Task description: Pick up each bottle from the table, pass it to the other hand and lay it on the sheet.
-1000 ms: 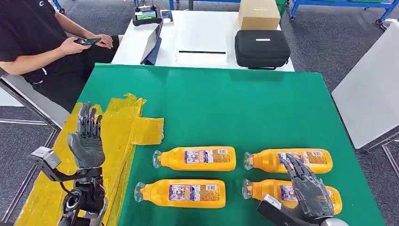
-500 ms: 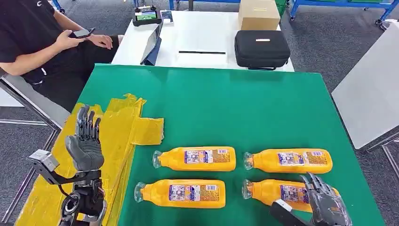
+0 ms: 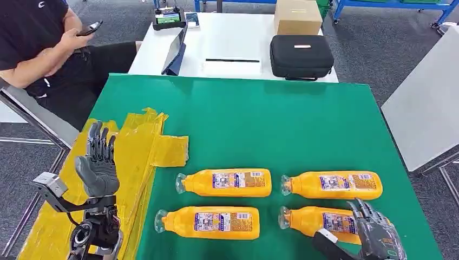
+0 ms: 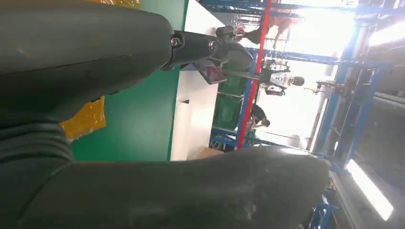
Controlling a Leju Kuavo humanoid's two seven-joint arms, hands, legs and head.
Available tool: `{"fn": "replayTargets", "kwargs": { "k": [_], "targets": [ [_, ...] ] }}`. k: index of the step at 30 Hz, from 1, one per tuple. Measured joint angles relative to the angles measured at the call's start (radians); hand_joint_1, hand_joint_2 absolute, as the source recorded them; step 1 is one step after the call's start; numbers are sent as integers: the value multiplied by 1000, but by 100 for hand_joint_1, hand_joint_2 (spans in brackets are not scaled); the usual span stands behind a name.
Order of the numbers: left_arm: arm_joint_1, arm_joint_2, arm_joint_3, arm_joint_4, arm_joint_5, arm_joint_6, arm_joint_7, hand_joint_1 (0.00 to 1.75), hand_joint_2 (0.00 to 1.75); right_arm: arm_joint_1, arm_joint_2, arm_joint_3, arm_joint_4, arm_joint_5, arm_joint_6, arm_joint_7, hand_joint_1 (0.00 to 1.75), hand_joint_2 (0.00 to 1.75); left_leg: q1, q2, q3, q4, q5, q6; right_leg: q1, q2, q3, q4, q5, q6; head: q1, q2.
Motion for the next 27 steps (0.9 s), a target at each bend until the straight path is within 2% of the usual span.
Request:
{"fn": "replayTargets", "kwargs": {
  "k": [6, 12, 17, 19, 27],
  "targets": [
    [0, 0, 0, 0, 0, 0, 0, 0, 0, 0, 0, 0, 0, 0, 10, 1, 0, 175, 0, 0, 0, 0, 0, 0, 0, 0, 0, 0, 0, 0, 0, 0],
    [-14, 0, 0, 0, 0, 0, 12, 0, 0, 2, 8, 2, 0, -25, 126, 23, 0, 175, 0, 0, 1, 0, 0, 0, 0, 0, 0, 0, -1, 1, 0, 0],
    [-27, 0, 0, 4, 0, 0, 17, 0, 0, 18, -21, 2, 0, -77, 144, 39, 0, 175, -1, 0, 2, 0, -1, 1, 0, 0, 2, 0, -2, 2, 0, 0],
    [-29, 0, 0, 4, 2, 1, 18, 0, 0, 9, -29, 12, 11, -74, 194, 54, 0, 175, -1, 0, 3, 0, -1, 2, 0, 0, 2, 0, -2, 2, 0, 0],
    [-38, 0, 0, 10, 19, 4, 18, 0, 0, -59, -139, 127, 109, -138, 251, 133, 0, 175, -2, 0, 24, 0, -10, 5, 0, 1, 23, -1, -12, 5, 0, 0]
  ]
}}
